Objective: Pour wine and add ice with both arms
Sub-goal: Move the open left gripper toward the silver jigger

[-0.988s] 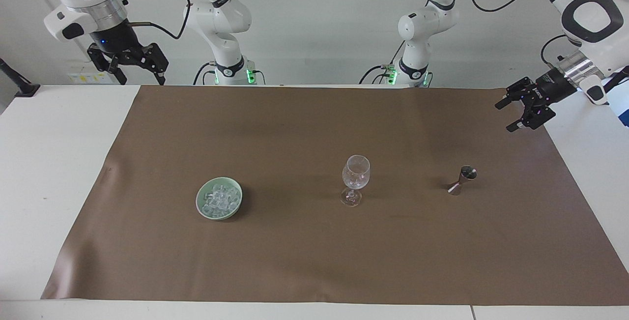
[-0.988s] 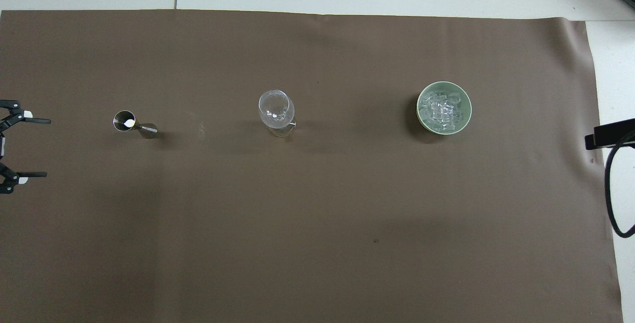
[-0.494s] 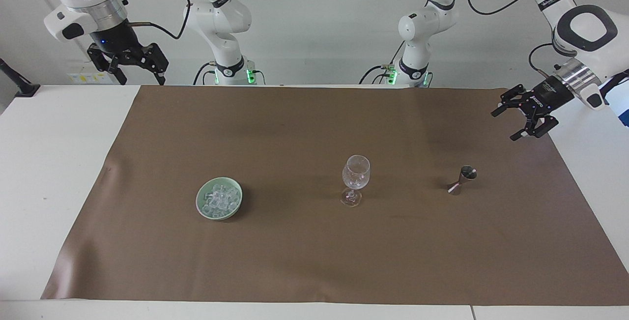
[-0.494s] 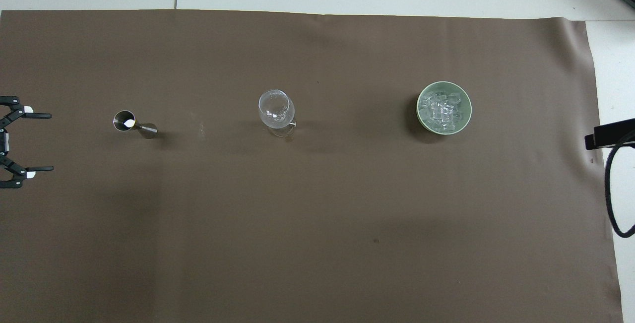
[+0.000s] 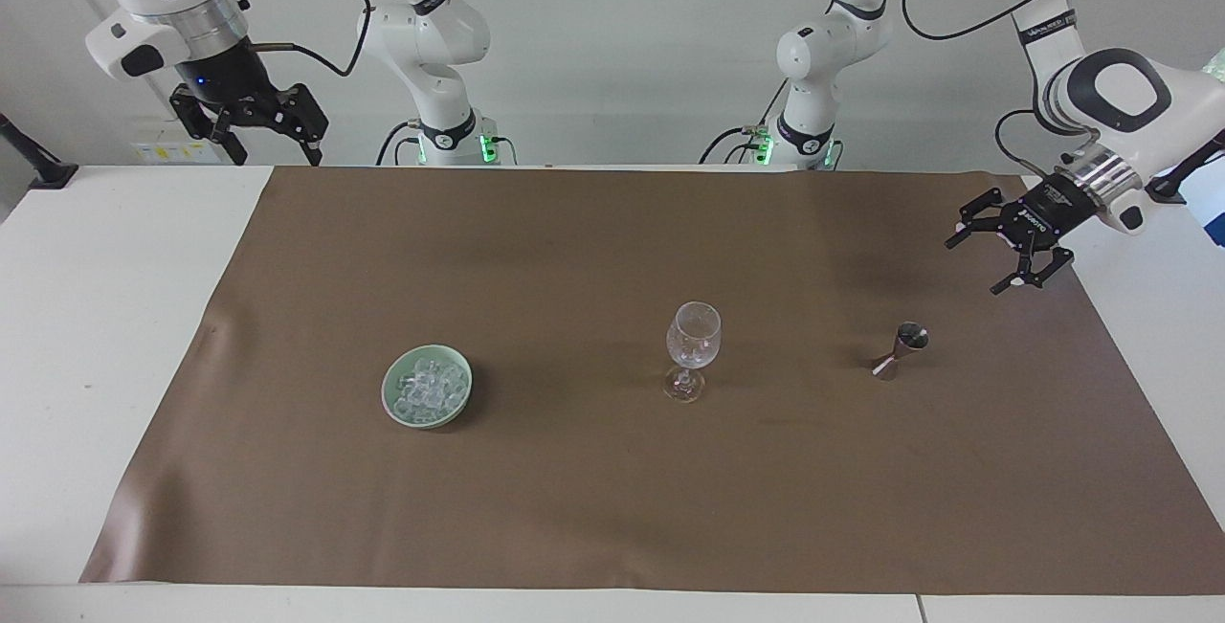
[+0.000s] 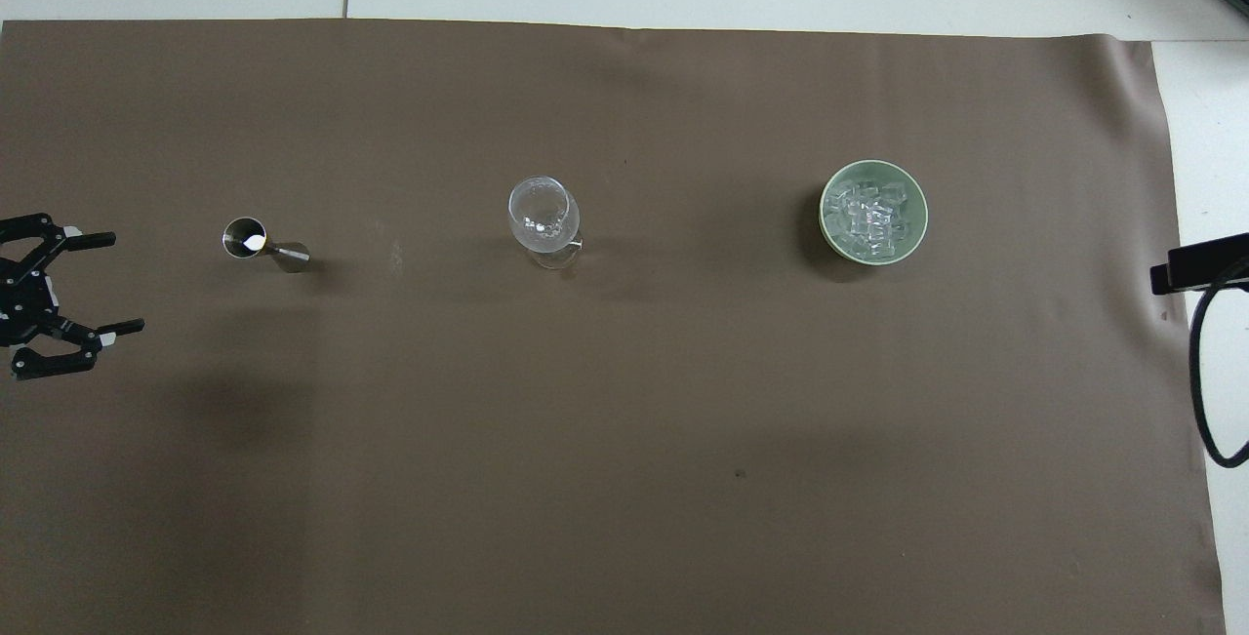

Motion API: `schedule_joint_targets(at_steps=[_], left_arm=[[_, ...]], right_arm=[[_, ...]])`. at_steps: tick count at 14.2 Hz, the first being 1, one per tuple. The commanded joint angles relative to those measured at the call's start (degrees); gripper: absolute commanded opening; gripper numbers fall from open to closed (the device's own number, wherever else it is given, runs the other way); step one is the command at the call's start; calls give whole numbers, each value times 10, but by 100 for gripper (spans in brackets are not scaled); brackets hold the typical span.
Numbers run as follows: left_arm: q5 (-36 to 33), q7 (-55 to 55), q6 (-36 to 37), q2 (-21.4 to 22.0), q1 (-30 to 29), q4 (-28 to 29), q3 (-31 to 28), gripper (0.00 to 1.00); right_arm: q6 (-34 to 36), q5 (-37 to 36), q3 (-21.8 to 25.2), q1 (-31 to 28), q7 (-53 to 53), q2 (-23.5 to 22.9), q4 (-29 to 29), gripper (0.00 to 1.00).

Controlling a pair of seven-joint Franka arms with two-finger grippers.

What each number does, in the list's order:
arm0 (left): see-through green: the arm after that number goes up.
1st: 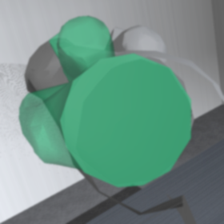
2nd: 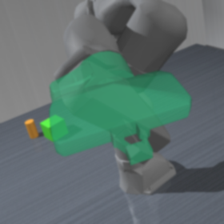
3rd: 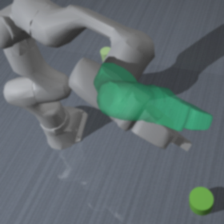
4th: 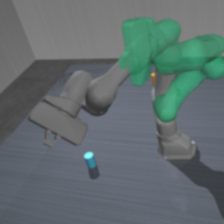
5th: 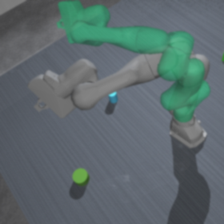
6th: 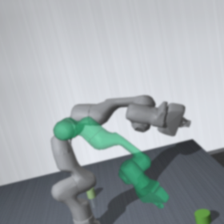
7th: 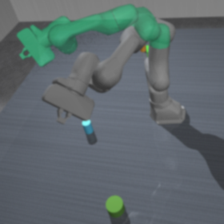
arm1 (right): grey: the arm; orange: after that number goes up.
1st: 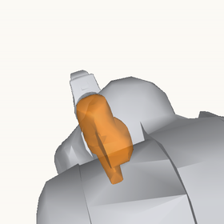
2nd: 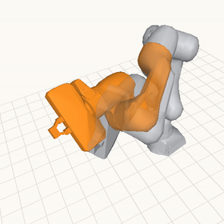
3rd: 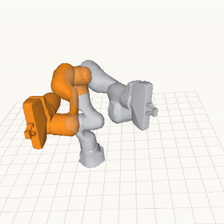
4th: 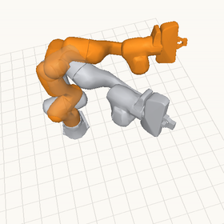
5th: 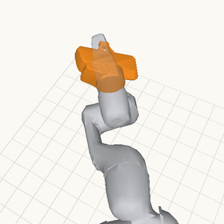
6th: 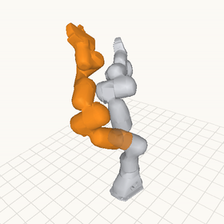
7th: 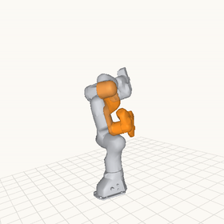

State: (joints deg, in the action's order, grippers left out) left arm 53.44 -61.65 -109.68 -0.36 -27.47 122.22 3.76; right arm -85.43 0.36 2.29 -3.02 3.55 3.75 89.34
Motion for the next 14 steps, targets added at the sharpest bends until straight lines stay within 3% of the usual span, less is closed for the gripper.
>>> schedule_joint_targets(at_steps=[1, 7, 14], left_arm=[[41, -1, -25, -8, -12, 29, 6, 100], [86, 3, -101, -1, 19, 97, 6, 100], [94, 29, -90, -2, 24, 96, 6, 100]], right_arm=[[3, 9, 1, -1, 17, 1, 1, 100], [3, 9, 1, -1, 17, 1, 1, 100], [3, 9, 1, -1, 17, 1, 1, 100]])
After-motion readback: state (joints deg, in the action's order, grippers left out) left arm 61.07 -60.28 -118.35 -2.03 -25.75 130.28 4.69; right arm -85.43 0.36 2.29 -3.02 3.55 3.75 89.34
